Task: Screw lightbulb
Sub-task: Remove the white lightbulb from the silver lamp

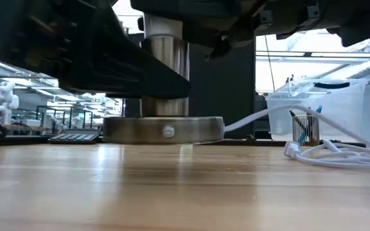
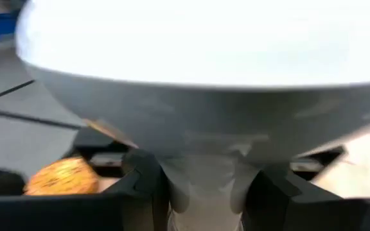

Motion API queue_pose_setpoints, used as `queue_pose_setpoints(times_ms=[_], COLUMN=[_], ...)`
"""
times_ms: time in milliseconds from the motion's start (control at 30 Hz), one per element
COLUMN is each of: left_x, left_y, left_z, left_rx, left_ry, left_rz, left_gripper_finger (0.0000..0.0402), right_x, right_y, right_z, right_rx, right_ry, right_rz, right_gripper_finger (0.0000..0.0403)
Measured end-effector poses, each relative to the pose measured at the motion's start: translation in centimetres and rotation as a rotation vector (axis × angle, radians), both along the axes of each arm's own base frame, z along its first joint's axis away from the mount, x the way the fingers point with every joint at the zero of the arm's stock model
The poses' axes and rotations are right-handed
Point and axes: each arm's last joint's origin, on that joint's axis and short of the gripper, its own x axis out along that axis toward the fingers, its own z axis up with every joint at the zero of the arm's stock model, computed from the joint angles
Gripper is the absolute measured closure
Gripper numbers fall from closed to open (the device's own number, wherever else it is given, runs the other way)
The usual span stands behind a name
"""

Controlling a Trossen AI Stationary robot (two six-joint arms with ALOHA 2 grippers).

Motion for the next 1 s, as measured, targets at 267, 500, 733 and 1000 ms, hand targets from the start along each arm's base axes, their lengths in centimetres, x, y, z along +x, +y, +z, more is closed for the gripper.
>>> queue_pose_setpoints(times_ms=[267, 500, 733, 1000], left_x=[0.0, 0.4, 1.0, 0.9], left_y=[-0.4, -0.2, 0.6, 1.0], left_z=[0.0, 0.1, 0.2, -0.1], left_rx=[0.017, 0.038, 0.018, 0.005], left_ry=[0.026, 0.036, 0.044, 0.054], left_rz=[-0.129, -0.216, -0.265, -0.248], left_gripper_finger=[0.0221, 0.0221, 0.0221, 0.0221], right_x=[0.5, 1.3, 1.9, 2.4], right_y=[-0.6, -2.4, -4.7, -7.0], right_z=[-0.1, 0.0, 0.1, 0.1], right_rx=[-0.006, 0.035, 0.075, 0.104], right_ry=[0.015, 0.025, 0.021, 0.037], right_rz=[0.246, 0.444, 0.629, 0.758], right_gripper_finger=[0.0268, 0.0268, 0.0268, 0.0268])
